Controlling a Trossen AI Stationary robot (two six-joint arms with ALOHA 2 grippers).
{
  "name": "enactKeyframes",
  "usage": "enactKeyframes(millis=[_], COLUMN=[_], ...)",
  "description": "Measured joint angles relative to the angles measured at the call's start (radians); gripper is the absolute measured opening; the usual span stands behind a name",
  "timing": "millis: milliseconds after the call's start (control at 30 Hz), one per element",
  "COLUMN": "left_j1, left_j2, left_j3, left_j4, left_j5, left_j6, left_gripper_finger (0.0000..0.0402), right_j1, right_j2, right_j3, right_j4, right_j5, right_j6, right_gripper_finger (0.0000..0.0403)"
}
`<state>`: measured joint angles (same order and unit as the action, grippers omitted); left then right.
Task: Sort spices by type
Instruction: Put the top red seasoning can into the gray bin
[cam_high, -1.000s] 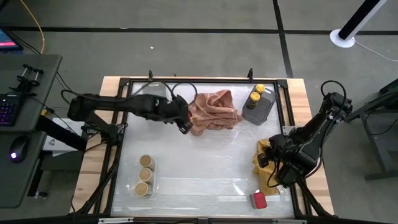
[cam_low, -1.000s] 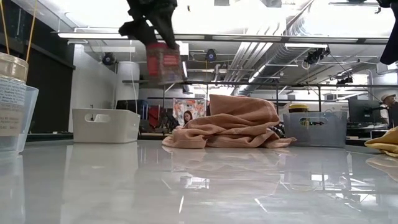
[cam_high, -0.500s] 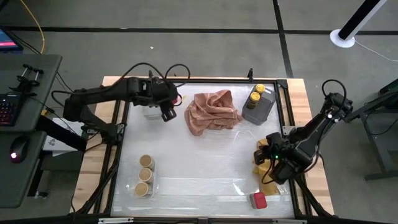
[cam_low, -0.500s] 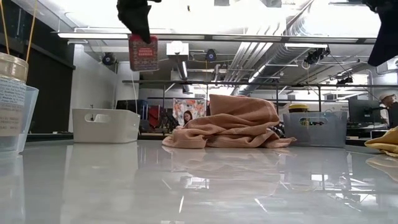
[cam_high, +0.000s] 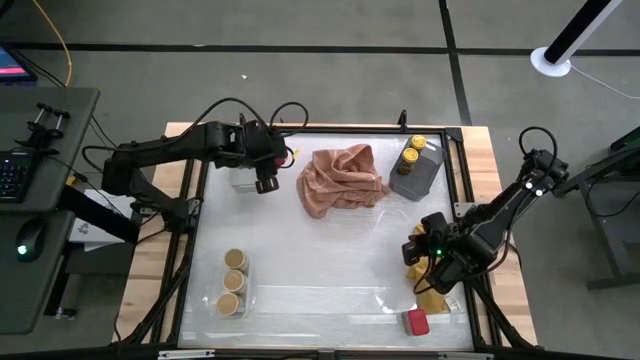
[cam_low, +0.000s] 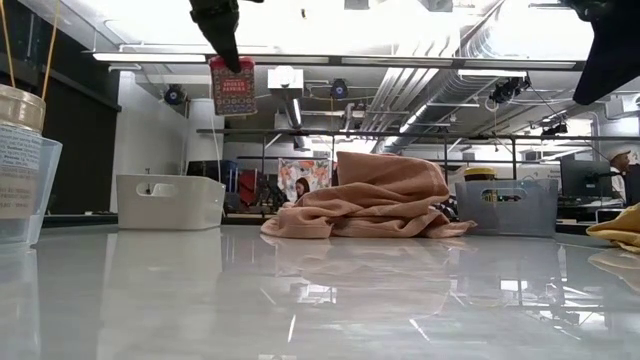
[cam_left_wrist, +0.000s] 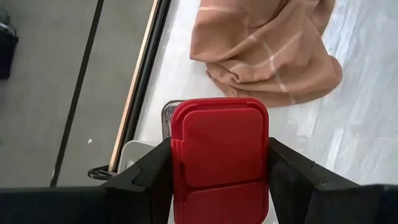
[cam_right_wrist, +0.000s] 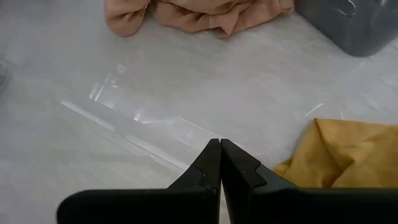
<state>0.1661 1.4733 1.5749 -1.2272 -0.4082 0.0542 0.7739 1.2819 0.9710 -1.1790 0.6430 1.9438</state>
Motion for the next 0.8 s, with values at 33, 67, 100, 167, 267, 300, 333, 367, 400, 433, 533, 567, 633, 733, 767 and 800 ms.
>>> enactKeyframes(millis=[33,67,100,167,267,300,333,367,400,433,533,567,633,733,767,800], left_j1=[0.000,0.000,0.000,0.000,0.000,0.000,0.000,0.000,0.000,0.000,0.000,0.000,0.000,0.000,0.000,0.000], left_j2=[0.000,0.000,0.000,0.000,0.000,0.000,0.000,0.000,0.000,0.000,0.000,0.000,0.000,0.000,0.000,0.000], left_j3=[0.000,0.000,0.000,0.000,0.000,0.000,0.000,0.000,0.000,0.000,0.000,0.000,0.000,0.000,0.000,0.000], left_j4=[0.000,0.000,0.001,0.001,0.001,0.001,0.001,0.001,0.001,0.001,0.001,0.001,0.001,0.001,0.001,0.001], left_j5=[0.000,0.000,0.000,0.000,0.002,0.003,0.005,0.008,0.009,0.009,0.010,0.010,0.010,0.010,0.010,0.011], left_j6=[0.008,0.013,0.020,0.034,0.036,0.037,0.037,0.037,0.037,0.037,0.038,0.043,0.054,0.057,0.062,0.064], left_gripper_finger=[0.0179,0.0179,0.0179,0.0179,0.0179,0.0179,0.0179,0.0179,0.0179,0.0179,0.0179,0.0179,0.0179,0.0179,0.0179,0.0179], right_j1=[-0.002,-0.002,-0.002,-0.002,-0.002,-0.002,-0.002,-0.002,-0.002,-0.002,-0.002,-0.002,-0.002,-0.002,-0.002,-0.002], right_j2=[0.000,0.000,0.000,0.000,0.000,0.000,0.000,0.000,0.000,0.000,0.000,0.000,0.000,0.000,0.000,0.000], right_j3=[0.000,0.000,0.000,0.000,0.000,0.000,0.000,0.000,0.000,0.000,0.000,0.000,0.000,0.000,0.000,0.000], right_j4=[0.001,0.002,0.003,0.003,0.004,0.004,0.004,0.004,0.005,0.006,0.015,0.022,0.026,0.028,0.029,0.030], right_j5=[0.000,0.000,0.000,0.001,0.001,0.000,0.001,0.001,0.001,0.001,0.001,0.001,0.001,0.001,0.001,0.001], right_j6=[0.000,0.000,0.000,0.000,0.000,0.000,0.000,0.000,0.000,0.000,-0.015,-0.020,-0.023,-0.023,-0.023,-0.023], right_gripper_finger=[0.0001,0.0001,0.0001,0.0001,0.0001,0.0001,0.0001,0.0001,0.0001,0.0001,0.0001,0.0001,0.0001,0.0001,0.0001,0.0001])
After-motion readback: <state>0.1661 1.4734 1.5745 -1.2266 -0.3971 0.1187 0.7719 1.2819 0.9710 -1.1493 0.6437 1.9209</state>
